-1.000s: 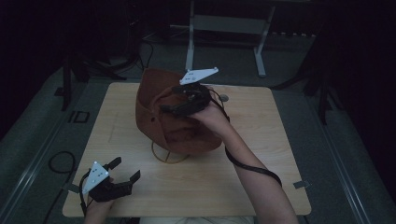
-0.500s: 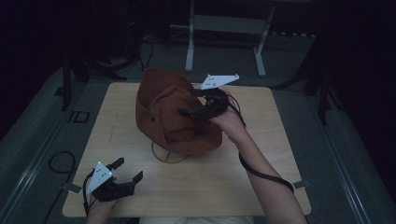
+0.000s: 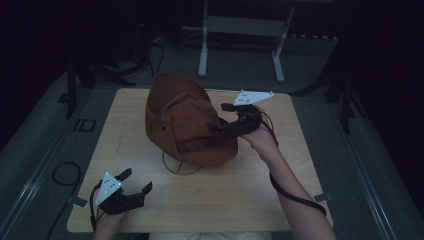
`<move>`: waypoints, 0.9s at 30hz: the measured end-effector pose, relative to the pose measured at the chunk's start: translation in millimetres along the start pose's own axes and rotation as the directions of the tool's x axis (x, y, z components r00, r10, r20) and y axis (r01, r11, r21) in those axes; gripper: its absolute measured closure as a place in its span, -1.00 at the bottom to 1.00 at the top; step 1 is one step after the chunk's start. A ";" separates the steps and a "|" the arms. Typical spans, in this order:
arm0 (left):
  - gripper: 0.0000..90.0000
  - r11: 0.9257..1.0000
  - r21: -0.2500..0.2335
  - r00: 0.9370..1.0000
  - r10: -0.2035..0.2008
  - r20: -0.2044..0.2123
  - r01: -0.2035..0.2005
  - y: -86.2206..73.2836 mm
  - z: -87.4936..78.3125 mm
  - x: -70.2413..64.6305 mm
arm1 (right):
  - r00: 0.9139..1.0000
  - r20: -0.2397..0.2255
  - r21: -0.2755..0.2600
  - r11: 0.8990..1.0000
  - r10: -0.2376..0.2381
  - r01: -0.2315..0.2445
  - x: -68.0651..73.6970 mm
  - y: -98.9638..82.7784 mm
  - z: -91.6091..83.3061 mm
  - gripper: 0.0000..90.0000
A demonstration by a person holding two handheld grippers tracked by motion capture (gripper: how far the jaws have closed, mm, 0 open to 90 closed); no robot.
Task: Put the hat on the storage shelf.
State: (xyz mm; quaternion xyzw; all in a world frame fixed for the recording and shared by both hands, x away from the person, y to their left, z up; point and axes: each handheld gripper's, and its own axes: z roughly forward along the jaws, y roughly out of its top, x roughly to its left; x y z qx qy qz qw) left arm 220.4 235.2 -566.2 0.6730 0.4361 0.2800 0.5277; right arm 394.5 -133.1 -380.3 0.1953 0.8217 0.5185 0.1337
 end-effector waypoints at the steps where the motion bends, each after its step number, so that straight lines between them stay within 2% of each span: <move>1: -0.77 1.000 0.002 1.000 0.002 0.000 -0.002 -0.3 0.2 0.1 | 1.000 0.006 -0.004 1.000 -0.001 0.001 -0.8 -2.6 -2.3 -0.67; 5: -0.77 1.000 0.005 1.000 0.007 0.001 -0.007 -0.7 0.9 -0.5 | 0.999 0.034 -0.002 1.000 0.005 -0.005 -3.5 -14.5 -11.4 -0.67; 8: -0.77 1.000 0.011 1.000 0.007 0.007 -0.007 -1.1 1.6 -0.4 | 0.998 0.042 -0.010 0.999 0.035 -0.035 -8.0 -27.4 -18.1 -0.67; 16: -0.77 1.000 0.012 1.000 0.010 0.001 -0.010 -1.6 1.9 -0.5 | 0.995 0.077 -0.007 0.998 0.066 -0.065 -16.0 -56.9 -34.5 -0.67; 27: -0.77 1.000 0.023 1.000 -0.002 0.003 0.002 -2.4 3.7 0.4 | 0.984 0.135 0.000 0.993 0.120 -0.121 -28.7 -102.8 -57.9 -0.68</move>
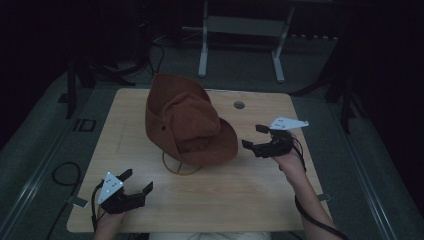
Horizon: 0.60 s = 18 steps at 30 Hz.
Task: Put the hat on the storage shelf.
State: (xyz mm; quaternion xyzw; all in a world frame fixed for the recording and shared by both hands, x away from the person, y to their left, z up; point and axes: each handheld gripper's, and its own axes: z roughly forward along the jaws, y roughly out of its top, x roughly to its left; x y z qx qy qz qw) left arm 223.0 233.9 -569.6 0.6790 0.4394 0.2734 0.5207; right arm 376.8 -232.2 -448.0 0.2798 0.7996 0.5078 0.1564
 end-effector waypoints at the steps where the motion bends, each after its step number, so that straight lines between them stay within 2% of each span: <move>1: -0.77 1.000 0.000 1.000 0.000 0.000 0.000 -0.1 0.3 -0.2 | 1.000 0.008 -0.004 1.000 0.006 -0.006 -1.1 -4.4 -1.1 -0.68; 4: -0.77 1.000 0.002 1.000 0.000 0.002 0.000 -0.4 0.6 -0.3 | 1.000 0.021 0.004 1.000 0.016 -0.016 -3.8 -18.6 -2.6 -0.68; 6: -0.77 1.000 0.004 1.000 0.001 0.001 -0.001 -0.4 0.7 -0.3 | 0.999 0.032 0.023 1.000 0.005 -0.005 -4.8 -28.1 -2.8 -0.68; 9: -0.77 1.000 0.007 1.000 0.002 0.003 -0.002 -0.5 0.9 -0.2 | 0.999 0.037 0.016 1.000 0.023 -0.024 -7.1 -42.0 -4.0 -0.68; 12: -0.77 1.000 0.006 1.000 0.004 0.005 -0.004 -0.5 1.1 -0.5 | 0.997 0.080 0.029 0.999 0.017 -0.019 -8.0 -54.7 -3.5 -0.68; 15: -0.77 1.000 0.007 1.000 0.003 0.005 -0.003 -0.6 1.1 -0.5 | 0.996 0.087 0.030 0.999 0.025 -0.027 -7.9 -66.1 -3.9 -0.68; 18: -0.77 1.000 0.007 1.000 0.002 0.006 -0.002 -0.7 1.1 -0.5 | 0.996 0.072 0.034 0.998 0.050 -0.052 -9.0 -77.8 -4.8 -0.68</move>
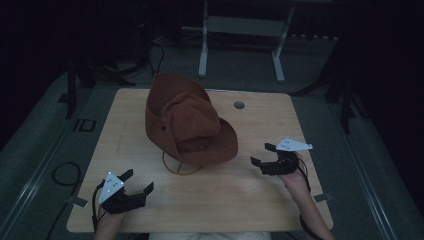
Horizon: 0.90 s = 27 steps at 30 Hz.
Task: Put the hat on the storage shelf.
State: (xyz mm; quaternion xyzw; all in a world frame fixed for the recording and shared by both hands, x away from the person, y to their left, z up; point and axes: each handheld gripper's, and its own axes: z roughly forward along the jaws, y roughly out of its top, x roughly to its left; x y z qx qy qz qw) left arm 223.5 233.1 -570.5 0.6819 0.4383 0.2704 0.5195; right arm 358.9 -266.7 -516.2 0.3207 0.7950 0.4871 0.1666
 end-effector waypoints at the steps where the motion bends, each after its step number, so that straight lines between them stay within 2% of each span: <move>1: -0.77 1.000 0.000 1.000 0.000 0.002 0.000 0.0 0.0 0.1 | 1.000 -0.001 0.003 1.000 0.008 -0.008 -0.5 -3.9 -0.4 -0.68; 7: -0.77 1.000 0.003 1.000 0.003 0.002 -0.003 0.1 0.2 -0.4 | 0.999 0.008 0.025 0.999 0.046 -0.046 -2.8 -26.8 -3.4 -0.68; 11: -0.77 1.000 0.004 1.000 0.004 0.001 -0.004 0.1 0.2 -0.5 | 0.998 0.034 0.041 0.998 0.049 -0.051 -4.7 -39.8 -7.1 -0.68; 18: -0.77 1.000 0.005 1.000 0.002 0.002 -0.002 0.1 0.2 -0.3 | 0.997 0.064 0.045 0.998 0.050 -0.053 -7.4 -53.5 -14.5 -0.68; 22: -0.77 1.000 0.012 1.000 0.004 0.002 -0.004 -0.2 0.6 -1.0 | 0.994 0.090 0.067 0.996 0.057 -0.063 -9.9 -63.4 -20.8 -0.68; 27: -0.77 1.000 0.011 1.000 0.004 0.003 -0.004 -0.2 0.5 -1.1 | 0.990 0.117 0.046 0.996 0.072 -0.078 -14.5 -68.8 -31.0 -0.69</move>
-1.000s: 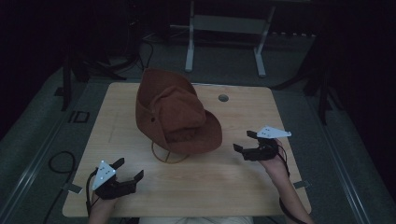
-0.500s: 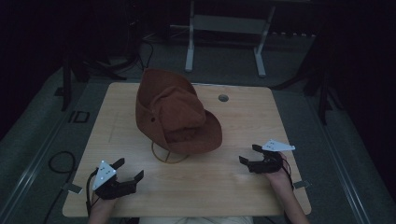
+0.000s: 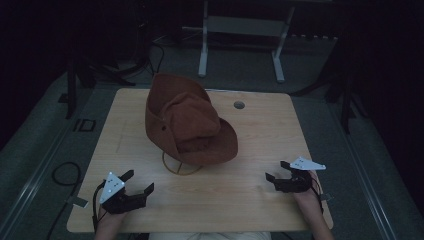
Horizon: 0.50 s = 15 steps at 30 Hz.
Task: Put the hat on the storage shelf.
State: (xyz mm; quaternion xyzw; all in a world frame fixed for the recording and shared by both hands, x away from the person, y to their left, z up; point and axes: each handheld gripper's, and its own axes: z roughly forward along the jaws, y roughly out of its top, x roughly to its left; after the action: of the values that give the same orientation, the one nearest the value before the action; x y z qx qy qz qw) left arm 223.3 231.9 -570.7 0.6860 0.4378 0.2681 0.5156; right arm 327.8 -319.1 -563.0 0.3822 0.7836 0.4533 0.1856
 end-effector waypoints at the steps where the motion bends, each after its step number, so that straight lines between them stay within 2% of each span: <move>1: -0.77 1.000 0.000 1.000 0.000 -0.001 0.000 -0.1 0.0 -0.1 | 1.000 0.009 0.001 1.000 0.001 -0.001 -1.2 -1.2 -1.7 -0.69; 6: -0.77 1.000 0.002 1.000 0.001 0.002 -0.001 -0.2 0.6 -0.5 | 0.997 0.071 0.007 1.000 -0.020 0.020 -6.6 -5.9 -7.7 -0.70; 9: -0.77 1.000 0.003 1.000 -0.001 0.001 0.001 -0.3 0.1 0.0 | 0.996 0.089 -0.001 1.000 -0.015 0.016 -10.0 -7.1 -10.6 -0.70; 15: -0.77 1.000 0.003 1.000 -0.004 0.001 0.004 -0.4 -0.4 0.9 | 0.990 0.138 0.016 0.999 -0.037 0.035 -16.1 -11.0 -13.0 -0.70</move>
State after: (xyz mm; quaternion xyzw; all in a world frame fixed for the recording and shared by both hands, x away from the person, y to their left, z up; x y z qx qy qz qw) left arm 223.2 232.9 -571.0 0.6861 0.4392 0.2660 0.5154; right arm 325.1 -342.1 -566.5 0.3997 0.7787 0.4169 0.2452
